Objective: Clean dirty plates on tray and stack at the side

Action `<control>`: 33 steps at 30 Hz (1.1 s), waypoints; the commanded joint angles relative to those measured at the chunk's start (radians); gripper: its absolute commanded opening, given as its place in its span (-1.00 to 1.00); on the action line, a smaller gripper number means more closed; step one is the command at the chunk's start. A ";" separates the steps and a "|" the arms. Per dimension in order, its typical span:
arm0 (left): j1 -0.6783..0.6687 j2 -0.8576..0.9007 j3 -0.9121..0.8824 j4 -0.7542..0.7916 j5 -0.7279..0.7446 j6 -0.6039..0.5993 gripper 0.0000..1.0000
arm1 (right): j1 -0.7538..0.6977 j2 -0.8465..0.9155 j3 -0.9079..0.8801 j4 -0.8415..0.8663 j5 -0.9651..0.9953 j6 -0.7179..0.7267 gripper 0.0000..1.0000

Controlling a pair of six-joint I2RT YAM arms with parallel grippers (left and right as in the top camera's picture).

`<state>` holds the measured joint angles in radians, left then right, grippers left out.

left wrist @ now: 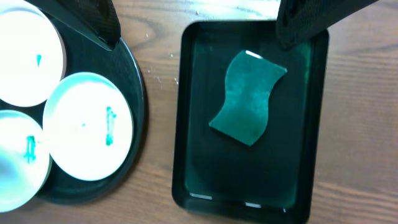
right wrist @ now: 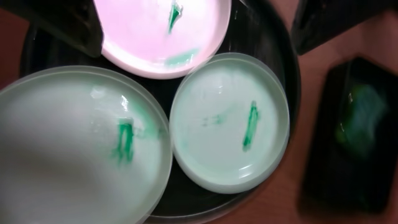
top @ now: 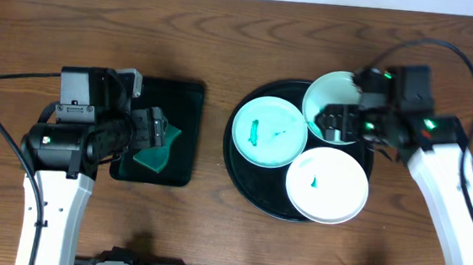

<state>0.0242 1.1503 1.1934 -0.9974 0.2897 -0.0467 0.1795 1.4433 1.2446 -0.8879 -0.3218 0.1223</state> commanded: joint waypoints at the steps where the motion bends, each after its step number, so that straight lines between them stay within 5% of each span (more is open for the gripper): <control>1: -0.001 0.017 0.022 -0.002 -0.080 -0.037 0.61 | 0.087 0.143 0.189 -0.102 0.109 0.029 0.73; 8: 0.000 0.134 0.065 -0.095 -0.259 -0.147 0.61 | 0.185 0.404 0.349 -0.200 0.134 0.193 -0.08; 15: 0.075 0.215 0.065 -0.124 -0.279 -0.146 0.60 | 0.222 0.607 0.327 -0.205 0.139 0.257 -0.49; 19: 0.114 0.216 0.065 -0.116 -0.283 -0.146 0.61 | 0.222 0.671 0.313 -0.209 0.138 0.259 -0.53; 26: 0.122 0.215 0.065 -0.088 -0.283 -0.146 0.61 | 0.222 0.626 0.346 -0.220 0.167 0.232 -0.14; 33: 0.122 0.216 0.064 -0.039 -0.283 -0.146 0.61 | 0.219 0.586 0.340 -0.257 0.322 0.243 -0.11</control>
<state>0.1425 1.3701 1.2339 -1.0466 0.0193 -0.1841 0.3973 2.0556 1.5719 -1.1500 -0.0849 0.3584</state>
